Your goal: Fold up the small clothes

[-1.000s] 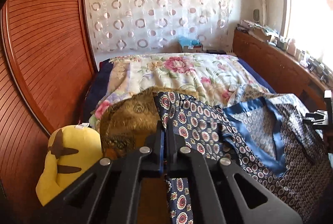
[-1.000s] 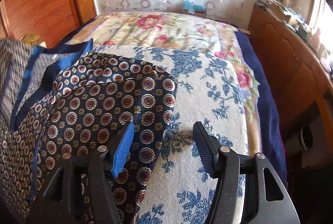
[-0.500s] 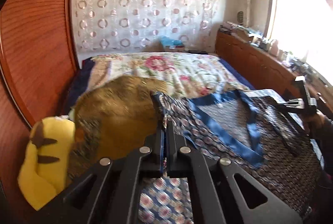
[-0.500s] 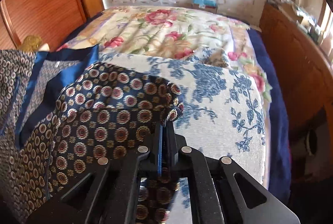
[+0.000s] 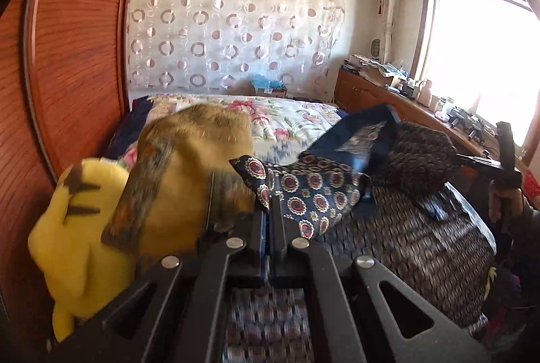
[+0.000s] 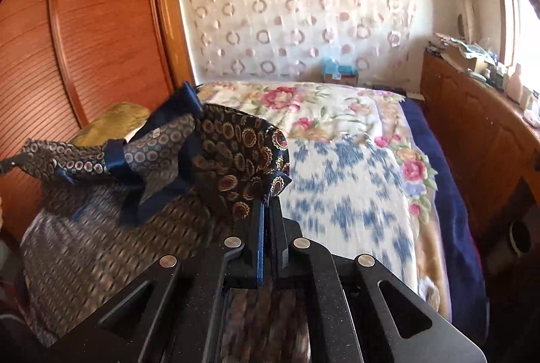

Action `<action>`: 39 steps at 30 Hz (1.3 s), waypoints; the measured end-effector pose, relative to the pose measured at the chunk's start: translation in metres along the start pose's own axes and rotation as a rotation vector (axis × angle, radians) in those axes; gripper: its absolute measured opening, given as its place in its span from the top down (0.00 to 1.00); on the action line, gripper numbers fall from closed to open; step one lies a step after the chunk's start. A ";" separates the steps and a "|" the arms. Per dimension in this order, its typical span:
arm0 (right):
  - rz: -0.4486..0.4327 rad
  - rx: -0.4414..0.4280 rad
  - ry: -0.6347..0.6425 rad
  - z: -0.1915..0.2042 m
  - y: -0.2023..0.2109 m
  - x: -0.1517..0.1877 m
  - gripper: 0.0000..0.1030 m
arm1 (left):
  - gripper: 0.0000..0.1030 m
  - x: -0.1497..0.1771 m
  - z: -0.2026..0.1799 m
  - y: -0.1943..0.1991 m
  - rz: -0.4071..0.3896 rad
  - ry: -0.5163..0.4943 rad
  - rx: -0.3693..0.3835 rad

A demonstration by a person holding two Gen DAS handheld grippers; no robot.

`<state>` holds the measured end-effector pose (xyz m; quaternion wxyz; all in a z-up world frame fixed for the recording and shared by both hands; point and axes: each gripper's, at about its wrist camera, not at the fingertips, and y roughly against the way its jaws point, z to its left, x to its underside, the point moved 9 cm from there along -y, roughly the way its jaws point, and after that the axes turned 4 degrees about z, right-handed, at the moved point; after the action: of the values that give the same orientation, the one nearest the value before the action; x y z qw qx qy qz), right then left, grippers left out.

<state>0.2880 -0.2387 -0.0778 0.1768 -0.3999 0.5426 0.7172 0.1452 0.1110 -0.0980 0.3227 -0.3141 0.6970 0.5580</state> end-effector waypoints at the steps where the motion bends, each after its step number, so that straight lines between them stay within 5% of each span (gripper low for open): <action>1: 0.000 -0.001 -0.007 -0.001 0.008 0.007 1.00 | 1.00 0.011 0.002 0.008 0.000 0.019 0.002; 11: 0.066 0.012 -0.075 -0.012 0.106 0.111 1.00 | 1.00 0.094 0.013 0.067 0.029 0.126 0.013; 14: 0.095 0.001 -0.074 -0.007 0.121 0.128 1.00 | 1.00 0.101 0.013 0.076 0.062 0.109 0.036; 22: 0.217 0.026 -0.050 -0.006 0.118 0.176 1.00 | 0.94 0.086 0.018 0.088 0.080 0.020 -0.054; 27: 0.205 0.041 -0.023 -0.006 0.120 0.170 0.99 | 0.87 0.073 0.023 0.093 0.054 0.030 -0.059; 33: 0.180 0.079 -0.008 -0.012 0.129 0.156 0.93 | 0.83 0.075 0.037 0.057 0.113 0.065 -0.071; 39: 0.151 0.126 -0.007 -0.023 0.142 0.143 0.61 | 0.81 0.088 0.040 0.014 0.205 0.067 -0.080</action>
<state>0.1113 -0.3347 -0.0988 0.1488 -0.3434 0.6148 0.6942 0.0859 0.1463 -0.1674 0.2277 -0.2725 0.7128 0.6048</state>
